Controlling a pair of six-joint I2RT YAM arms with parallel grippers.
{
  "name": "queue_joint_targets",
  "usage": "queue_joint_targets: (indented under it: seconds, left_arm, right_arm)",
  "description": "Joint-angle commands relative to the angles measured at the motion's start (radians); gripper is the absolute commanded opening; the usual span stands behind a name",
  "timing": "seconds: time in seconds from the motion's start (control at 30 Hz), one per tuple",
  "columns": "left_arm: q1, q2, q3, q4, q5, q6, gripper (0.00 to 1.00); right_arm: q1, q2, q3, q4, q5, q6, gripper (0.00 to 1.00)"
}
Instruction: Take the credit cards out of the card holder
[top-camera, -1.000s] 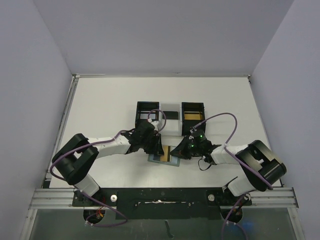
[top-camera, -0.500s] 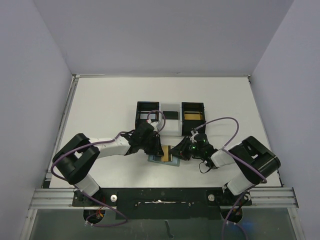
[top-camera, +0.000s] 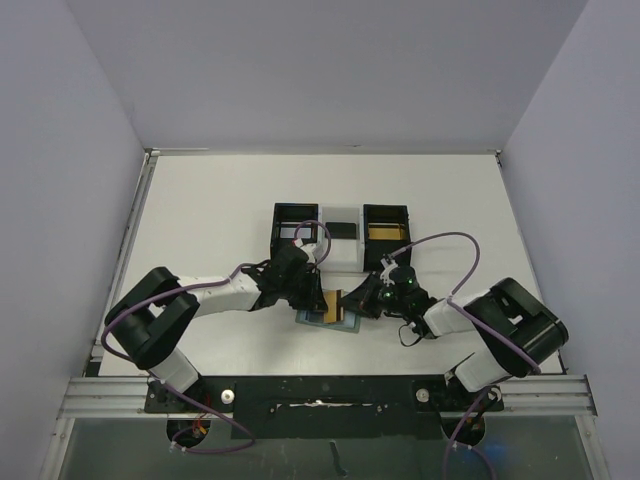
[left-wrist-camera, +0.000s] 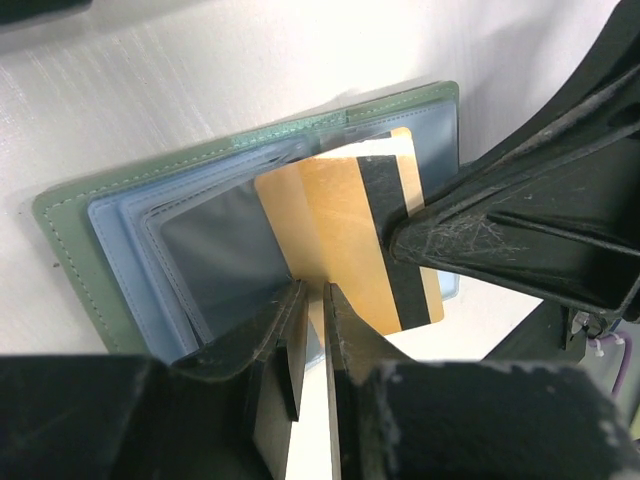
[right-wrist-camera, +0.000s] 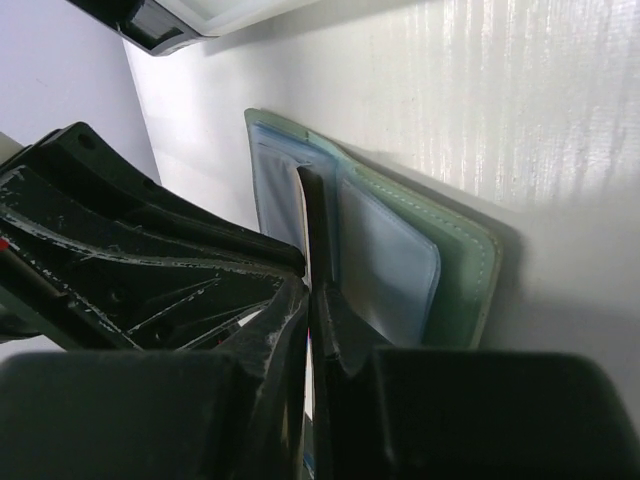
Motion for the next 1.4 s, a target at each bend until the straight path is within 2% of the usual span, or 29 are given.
queue_joint_targets:
  seconds: [0.0,0.4,0.6,0.77,0.97,1.23,1.3,1.37]
  left_arm:
    - [-0.009,0.001,-0.017,-0.093,-0.052,0.016,0.13]
    - [-0.011,-0.061,-0.020,-0.098,-0.092,0.003,0.15]
    - [-0.011,-0.122,-0.008,-0.098,-0.103,0.013,0.21]
    - [-0.011,-0.195,0.003,-0.114,-0.127,0.027,0.31]
    - [0.026,-0.301,0.022,-0.204,-0.216,0.082,0.41]
    - [0.118,-0.513,-0.013,-0.263,-0.318,0.150,0.52]
    - [0.138,-0.549,-0.019,-0.287,-0.337,0.179,0.57]
    - [0.158,-0.565,-0.015,-0.324,-0.361,0.205,0.60]
  right_arm:
    - [-0.001,-0.076,0.028,-0.078,0.035,-0.053,0.00]
    - [-0.011,-0.332,0.092,-0.446,0.179,-0.163,0.00]
    - [-0.011,-0.399,0.105,-0.425,0.169,-0.281,0.00]
    - [-0.010,-0.472,0.115,-0.390,0.179,-0.388,0.00]
    - [-0.006,-0.650,0.108,-0.368,0.287,-0.637,0.00]
    - [-0.018,-0.873,0.139,-0.414,0.541,-1.111,0.00]
    - [-0.045,-0.876,0.167,-0.435,0.556,-1.175,0.00]
    - [-0.112,-0.853,0.199,-0.466,0.492,-1.200,0.00]
